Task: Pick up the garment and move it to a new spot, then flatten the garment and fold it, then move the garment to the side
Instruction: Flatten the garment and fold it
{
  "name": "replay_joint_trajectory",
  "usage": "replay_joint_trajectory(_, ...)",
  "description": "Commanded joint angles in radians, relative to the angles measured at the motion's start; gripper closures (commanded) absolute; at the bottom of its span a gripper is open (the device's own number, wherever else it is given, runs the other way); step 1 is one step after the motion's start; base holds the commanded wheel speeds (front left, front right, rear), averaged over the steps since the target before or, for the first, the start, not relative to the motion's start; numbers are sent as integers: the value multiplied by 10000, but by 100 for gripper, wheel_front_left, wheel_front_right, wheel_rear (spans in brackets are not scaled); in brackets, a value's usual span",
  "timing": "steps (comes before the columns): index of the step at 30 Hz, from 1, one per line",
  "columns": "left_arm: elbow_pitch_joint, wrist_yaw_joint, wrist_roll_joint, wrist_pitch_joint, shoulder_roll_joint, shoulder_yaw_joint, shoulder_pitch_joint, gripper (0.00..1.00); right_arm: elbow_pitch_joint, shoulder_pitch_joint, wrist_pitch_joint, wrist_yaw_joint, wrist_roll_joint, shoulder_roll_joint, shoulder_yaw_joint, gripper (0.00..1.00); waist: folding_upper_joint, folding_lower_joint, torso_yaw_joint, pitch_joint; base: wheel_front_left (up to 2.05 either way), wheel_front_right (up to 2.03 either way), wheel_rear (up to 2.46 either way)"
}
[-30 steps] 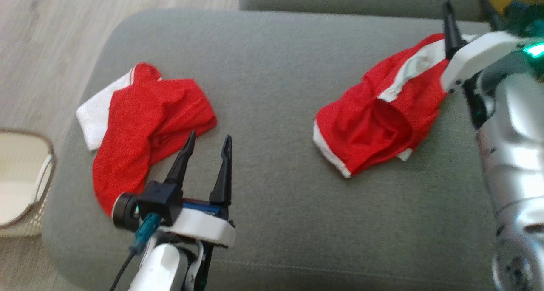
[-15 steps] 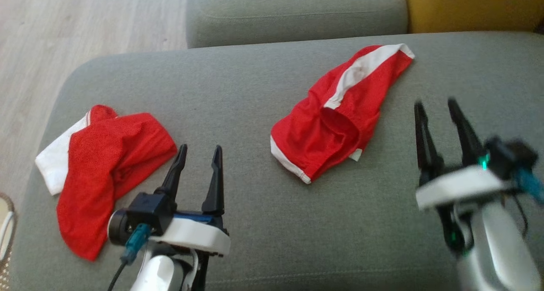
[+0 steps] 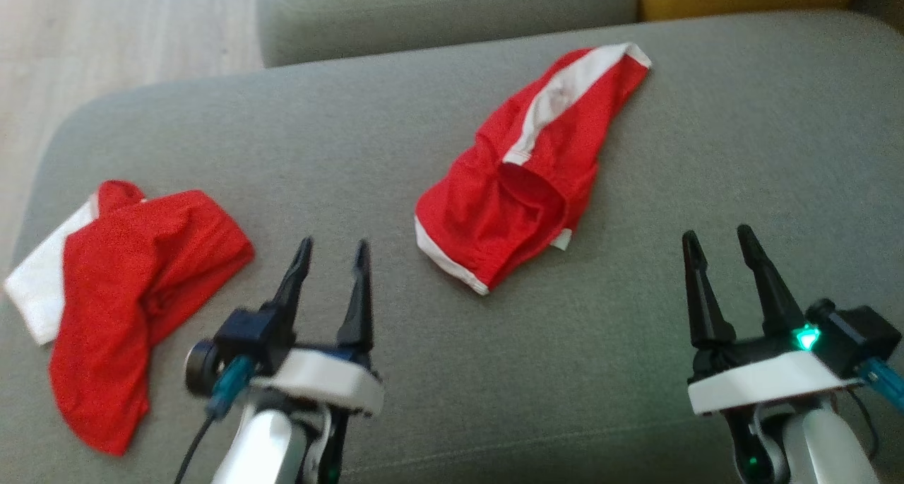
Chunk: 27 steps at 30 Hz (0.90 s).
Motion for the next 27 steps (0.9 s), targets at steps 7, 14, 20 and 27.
replay_joint_trajectory(7, 1146, -367, -53, -61, -1, -764, -2679, 0, -682, -791, -90, -2, 114, 0, 599, 0, 0, 1, -1247, 1178, 0, 0, 0)
replay_joint_trajectory(14, 3776, -345, 524, 174, 1, -1396, -4709, 0, -1055, -1075, -90, -2, 380, 0, 904, 0, 0, 1, -2189, 1973, 0, 0, 0)
replay_joint_trajectory(20, 5880, -474, 1294, 387, 113, -2005, -6155, 0, -1261, -1198, -91, -2, 687, 0, 1116, 0, 0, 1, -2845, 2444, 0, 0, 0)
replay_joint_trajectory(27, 7172, -46, 1385, 73, 91, -1954, -7118, 0, -1258, -1175, -91, -2, 933, 1, 1198, 0, 0, 1, -3150, 2636, 0, 0, 0)
